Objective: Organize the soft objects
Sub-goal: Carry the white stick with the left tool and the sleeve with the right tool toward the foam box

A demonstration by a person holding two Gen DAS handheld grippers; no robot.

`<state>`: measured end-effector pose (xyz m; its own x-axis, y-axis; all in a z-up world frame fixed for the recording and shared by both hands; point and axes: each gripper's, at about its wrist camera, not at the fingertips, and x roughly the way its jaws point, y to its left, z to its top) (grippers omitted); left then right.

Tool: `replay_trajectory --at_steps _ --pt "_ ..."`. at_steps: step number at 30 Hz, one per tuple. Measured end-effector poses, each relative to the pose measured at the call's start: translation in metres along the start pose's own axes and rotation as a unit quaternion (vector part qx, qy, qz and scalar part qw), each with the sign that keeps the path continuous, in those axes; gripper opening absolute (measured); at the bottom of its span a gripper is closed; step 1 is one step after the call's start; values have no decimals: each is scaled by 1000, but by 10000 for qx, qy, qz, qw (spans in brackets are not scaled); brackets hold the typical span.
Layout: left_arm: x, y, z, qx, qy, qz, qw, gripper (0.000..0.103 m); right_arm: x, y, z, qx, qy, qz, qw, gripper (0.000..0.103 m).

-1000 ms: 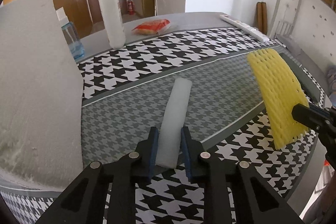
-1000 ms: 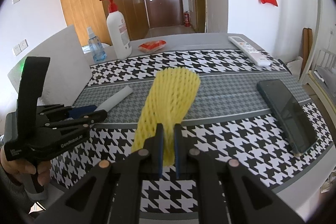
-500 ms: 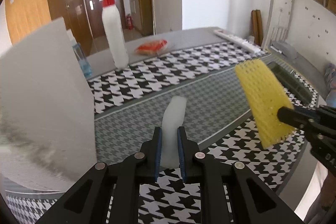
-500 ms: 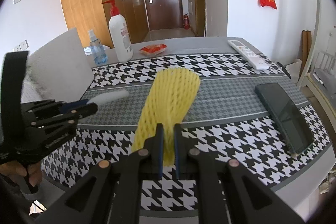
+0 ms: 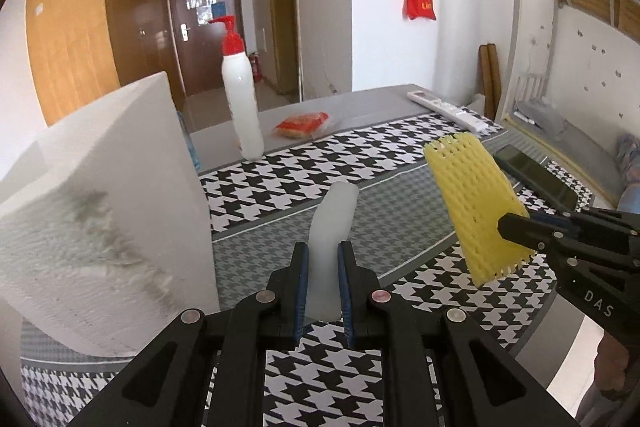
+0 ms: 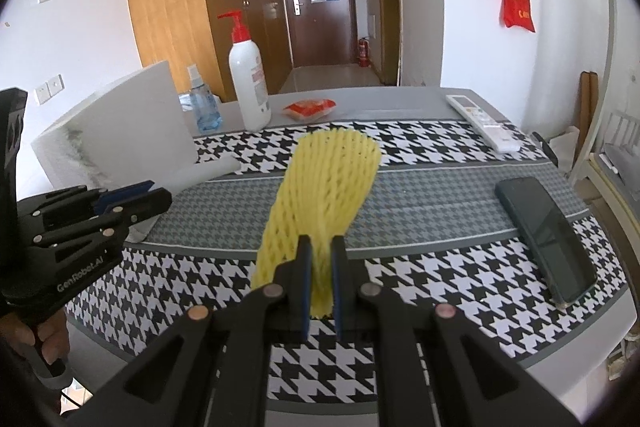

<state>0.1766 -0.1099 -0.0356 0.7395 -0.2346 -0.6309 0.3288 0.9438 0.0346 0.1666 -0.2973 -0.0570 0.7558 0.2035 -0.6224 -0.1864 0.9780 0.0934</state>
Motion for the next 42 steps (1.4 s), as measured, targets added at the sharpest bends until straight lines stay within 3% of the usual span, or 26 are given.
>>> replay_trajectory --at_steps 25,42 --pt "-39 24 14 -272 -628 241 9974 16 -16 22 30 -270 -492 226 9982 12" --pt "-84 34 21 -356 -1189 505 9910 17 -41 35 55 -442 -1023 451 9927 11"
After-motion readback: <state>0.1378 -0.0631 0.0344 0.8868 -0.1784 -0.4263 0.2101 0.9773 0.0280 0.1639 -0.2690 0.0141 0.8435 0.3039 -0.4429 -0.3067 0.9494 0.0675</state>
